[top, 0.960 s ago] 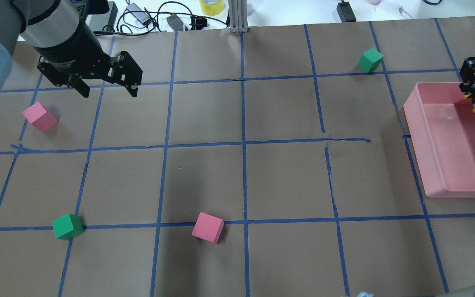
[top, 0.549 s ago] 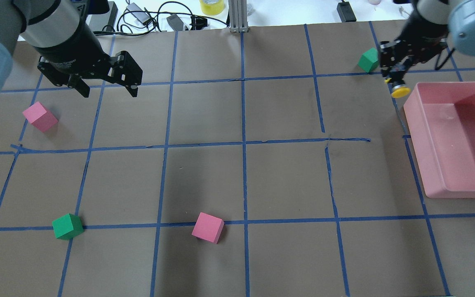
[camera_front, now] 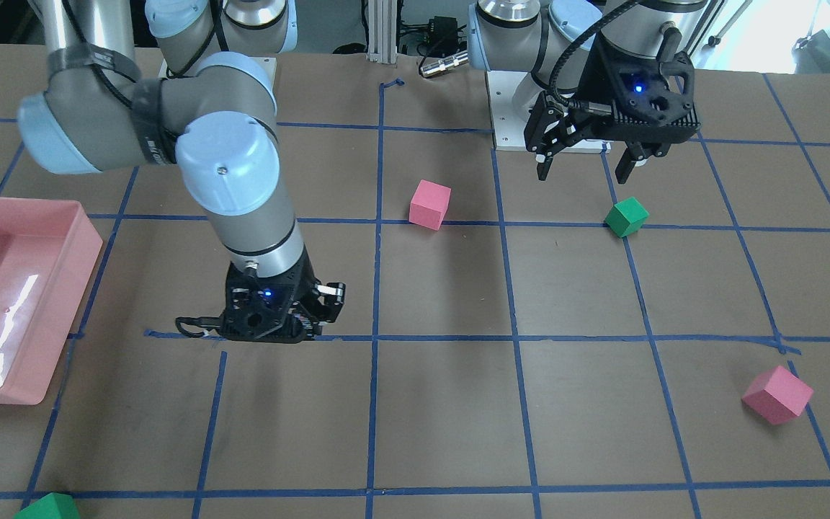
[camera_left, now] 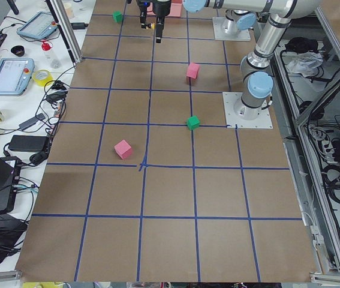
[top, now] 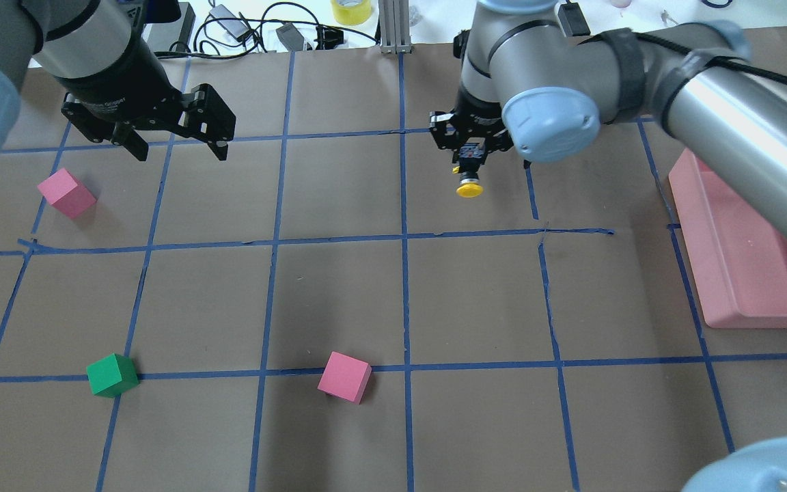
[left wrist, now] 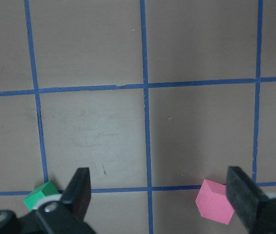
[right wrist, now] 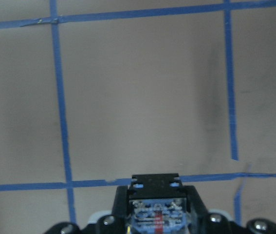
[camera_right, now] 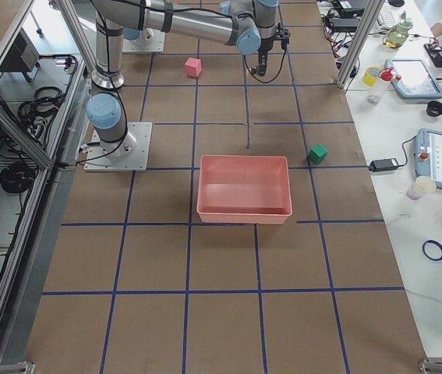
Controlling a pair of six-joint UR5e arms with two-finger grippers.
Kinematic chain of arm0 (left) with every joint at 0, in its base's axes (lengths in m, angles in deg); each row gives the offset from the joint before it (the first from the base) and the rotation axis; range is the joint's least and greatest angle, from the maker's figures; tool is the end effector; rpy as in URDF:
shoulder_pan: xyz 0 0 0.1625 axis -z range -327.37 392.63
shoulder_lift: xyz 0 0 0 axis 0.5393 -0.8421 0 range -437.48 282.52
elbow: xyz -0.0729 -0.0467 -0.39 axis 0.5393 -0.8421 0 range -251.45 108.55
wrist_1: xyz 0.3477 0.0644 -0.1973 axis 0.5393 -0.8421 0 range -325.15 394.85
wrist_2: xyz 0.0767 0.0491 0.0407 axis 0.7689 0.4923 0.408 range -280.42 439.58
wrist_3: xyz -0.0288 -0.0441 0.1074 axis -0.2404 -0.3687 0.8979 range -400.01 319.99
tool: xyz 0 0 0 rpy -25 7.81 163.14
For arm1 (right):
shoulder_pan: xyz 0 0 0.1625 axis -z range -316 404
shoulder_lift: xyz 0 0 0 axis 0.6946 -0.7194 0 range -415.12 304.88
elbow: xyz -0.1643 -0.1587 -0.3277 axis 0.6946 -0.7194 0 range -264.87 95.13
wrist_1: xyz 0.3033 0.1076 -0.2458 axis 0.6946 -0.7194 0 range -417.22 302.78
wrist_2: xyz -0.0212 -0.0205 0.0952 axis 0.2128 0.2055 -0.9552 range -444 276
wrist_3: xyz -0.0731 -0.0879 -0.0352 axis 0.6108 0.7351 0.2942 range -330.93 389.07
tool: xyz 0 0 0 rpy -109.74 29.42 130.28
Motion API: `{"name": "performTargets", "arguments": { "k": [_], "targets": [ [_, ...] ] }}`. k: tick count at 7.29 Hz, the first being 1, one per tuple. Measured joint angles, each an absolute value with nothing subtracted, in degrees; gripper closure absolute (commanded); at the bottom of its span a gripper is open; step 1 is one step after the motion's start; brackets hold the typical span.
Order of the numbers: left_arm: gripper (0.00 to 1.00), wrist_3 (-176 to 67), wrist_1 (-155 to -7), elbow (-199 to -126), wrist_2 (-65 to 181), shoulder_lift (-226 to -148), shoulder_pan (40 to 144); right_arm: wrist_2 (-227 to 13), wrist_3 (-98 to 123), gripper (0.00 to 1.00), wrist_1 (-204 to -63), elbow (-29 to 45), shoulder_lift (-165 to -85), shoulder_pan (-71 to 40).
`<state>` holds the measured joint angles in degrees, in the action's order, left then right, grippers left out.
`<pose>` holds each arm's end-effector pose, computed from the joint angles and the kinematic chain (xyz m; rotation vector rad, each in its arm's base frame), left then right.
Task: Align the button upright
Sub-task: 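Carry the switch to the table center and set it down on its side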
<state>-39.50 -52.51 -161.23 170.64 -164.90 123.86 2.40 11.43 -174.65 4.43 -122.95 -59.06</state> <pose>-0.1412 -0.4716 0.4707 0.0461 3.1199 -0.1483 0.2768 -0.5703 0.2840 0.1171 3.0486 -0.1278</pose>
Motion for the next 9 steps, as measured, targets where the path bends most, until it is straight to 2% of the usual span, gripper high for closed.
{"name": "performTargets", "arguments": {
  "k": [3, 7, 9],
  "targets": [
    [0.00, -39.51, -52.51, -161.27, 170.56, -164.95, 123.86, 2.29, 5.84, 1.00, -182.52, 5.08, -116.65, -65.12],
    [0.00, -39.50, -52.35, -161.28, 170.48, -165.01, 123.86, 5.57, 0.42, 1.00, -186.92, 6.72, -112.84, -69.82],
    [0.00, -39.49, -52.27, -161.27, 170.47, -165.02, 123.86, 5.64, 0.14, 0.93, -187.39, 7.73, -112.42, -70.11]
  ]
}}
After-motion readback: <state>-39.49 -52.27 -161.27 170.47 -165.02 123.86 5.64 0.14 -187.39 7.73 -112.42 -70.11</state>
